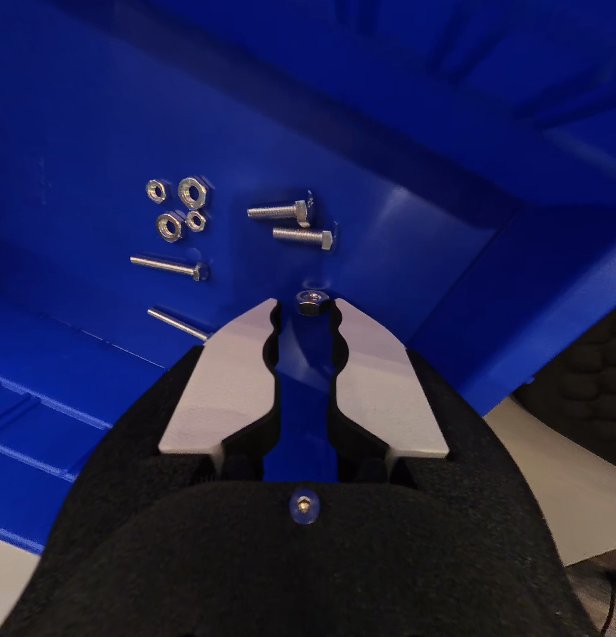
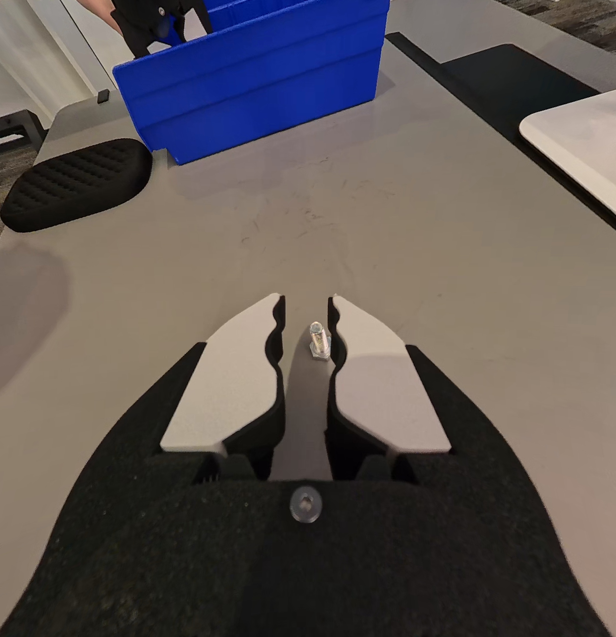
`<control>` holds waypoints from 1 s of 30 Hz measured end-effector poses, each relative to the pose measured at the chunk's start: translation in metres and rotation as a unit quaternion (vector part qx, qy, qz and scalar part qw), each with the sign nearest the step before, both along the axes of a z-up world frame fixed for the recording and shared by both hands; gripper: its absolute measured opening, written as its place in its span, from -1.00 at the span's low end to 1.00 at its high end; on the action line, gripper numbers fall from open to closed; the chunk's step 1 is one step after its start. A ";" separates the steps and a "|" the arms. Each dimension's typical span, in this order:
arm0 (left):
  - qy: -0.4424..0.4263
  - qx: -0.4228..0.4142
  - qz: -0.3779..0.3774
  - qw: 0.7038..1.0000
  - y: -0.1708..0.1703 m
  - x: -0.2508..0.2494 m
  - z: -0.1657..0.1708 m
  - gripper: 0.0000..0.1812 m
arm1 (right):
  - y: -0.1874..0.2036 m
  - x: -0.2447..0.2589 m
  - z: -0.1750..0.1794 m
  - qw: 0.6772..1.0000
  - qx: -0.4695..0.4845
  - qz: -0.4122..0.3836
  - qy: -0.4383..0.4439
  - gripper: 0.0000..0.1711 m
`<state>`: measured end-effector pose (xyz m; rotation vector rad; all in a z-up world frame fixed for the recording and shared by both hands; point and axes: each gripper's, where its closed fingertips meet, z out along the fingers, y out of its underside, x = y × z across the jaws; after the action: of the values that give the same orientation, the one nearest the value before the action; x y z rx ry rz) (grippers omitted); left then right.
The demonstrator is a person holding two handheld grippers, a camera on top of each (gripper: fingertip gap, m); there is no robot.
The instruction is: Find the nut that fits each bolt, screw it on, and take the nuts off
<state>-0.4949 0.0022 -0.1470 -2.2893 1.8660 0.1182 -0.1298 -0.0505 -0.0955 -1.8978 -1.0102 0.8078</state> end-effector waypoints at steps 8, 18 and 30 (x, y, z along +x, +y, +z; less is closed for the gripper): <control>-0.013 0.005 0.003 1.000 -0.001 0.001 0.000 -0.79 | 0.000 0.001 -0.004 1.000 -0.001 0.000 -0.014 -0.75; -0.343 0.191 0.046 0.919 0.003 0.074 0.162 -0.79 | 0.006 0.000 0.015 0.999 0.043 -0.001 -0.001 -0.76; -0.548 0.121 -0.141 0.816 -0.072 0.299 0.261 -0.80 | -0.008 0.019 0.109 0.982 0.139 -0.018 0.129 -0.79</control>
<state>-0.1963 -0.0695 0.1138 -1.3222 1.3579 -0.7850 -0.1104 -0.0581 0.0137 -1.5258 -0.8759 0.8207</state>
